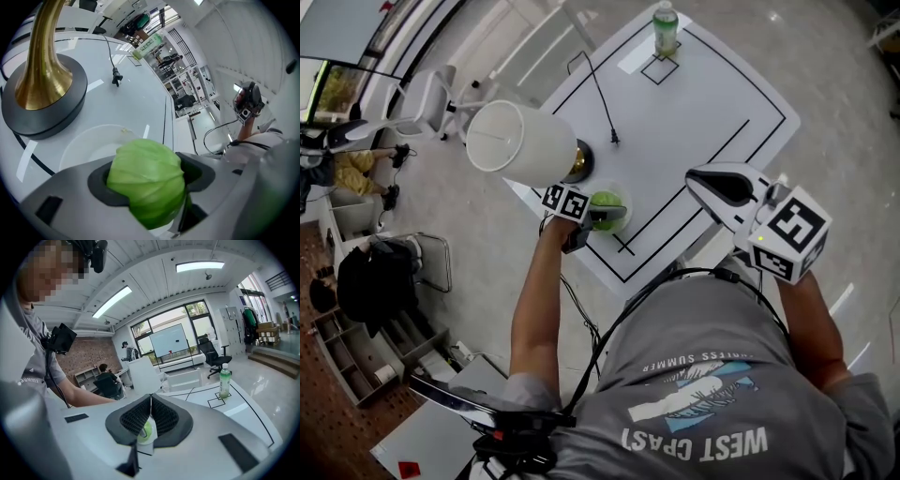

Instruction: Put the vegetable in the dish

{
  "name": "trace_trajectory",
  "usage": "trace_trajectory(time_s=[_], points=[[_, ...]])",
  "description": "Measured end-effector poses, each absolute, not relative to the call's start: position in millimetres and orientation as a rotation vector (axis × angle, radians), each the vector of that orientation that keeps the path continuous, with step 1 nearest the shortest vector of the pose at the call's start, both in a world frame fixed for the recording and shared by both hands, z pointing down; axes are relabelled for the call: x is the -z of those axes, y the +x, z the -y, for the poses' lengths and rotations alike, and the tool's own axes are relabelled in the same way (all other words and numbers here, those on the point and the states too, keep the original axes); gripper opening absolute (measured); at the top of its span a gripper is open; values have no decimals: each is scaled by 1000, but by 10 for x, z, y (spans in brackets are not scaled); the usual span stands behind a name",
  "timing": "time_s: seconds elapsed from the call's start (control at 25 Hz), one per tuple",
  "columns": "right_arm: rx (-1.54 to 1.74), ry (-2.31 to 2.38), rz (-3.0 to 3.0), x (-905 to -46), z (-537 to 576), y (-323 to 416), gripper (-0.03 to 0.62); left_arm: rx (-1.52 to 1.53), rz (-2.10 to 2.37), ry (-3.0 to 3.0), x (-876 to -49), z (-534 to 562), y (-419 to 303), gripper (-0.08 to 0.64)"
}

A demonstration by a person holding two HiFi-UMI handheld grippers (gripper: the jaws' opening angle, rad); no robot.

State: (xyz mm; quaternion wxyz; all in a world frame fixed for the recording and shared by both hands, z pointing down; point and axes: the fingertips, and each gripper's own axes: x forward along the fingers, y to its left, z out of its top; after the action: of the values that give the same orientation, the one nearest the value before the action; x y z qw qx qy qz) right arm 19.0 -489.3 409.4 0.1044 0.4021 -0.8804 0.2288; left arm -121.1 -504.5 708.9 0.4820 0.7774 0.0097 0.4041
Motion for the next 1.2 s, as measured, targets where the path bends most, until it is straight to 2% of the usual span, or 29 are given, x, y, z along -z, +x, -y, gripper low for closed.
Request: trace_trajectory(time_s=[0.2,0.64,0.8,0.84,1.04,1.2], points=[[-679,1174,2598,-4125,4964,116,8,-1023,-15,1978,-7082,5139,-1250,313],[-677,1153,2585,-4137,4999,-34,8,-1063,130,2186,-7145,5407,-1377,430],[-674,1145,2582,-4139,5009,-96,7,-1081,227,2288,-7149,5481,-1388,448],[-671,1142,2581,-4135,5012,-112,8,-1101,242,2312,-7168,5475,-1384,480],[-636,1155,2557,-4170,5009,-149,8,-1085,325,2398,-7279,5453,-1247,485],[-636,1131,2570,-4189,4981,-284,8,-1028,519,2451,-7206,5499,-1402,485]])
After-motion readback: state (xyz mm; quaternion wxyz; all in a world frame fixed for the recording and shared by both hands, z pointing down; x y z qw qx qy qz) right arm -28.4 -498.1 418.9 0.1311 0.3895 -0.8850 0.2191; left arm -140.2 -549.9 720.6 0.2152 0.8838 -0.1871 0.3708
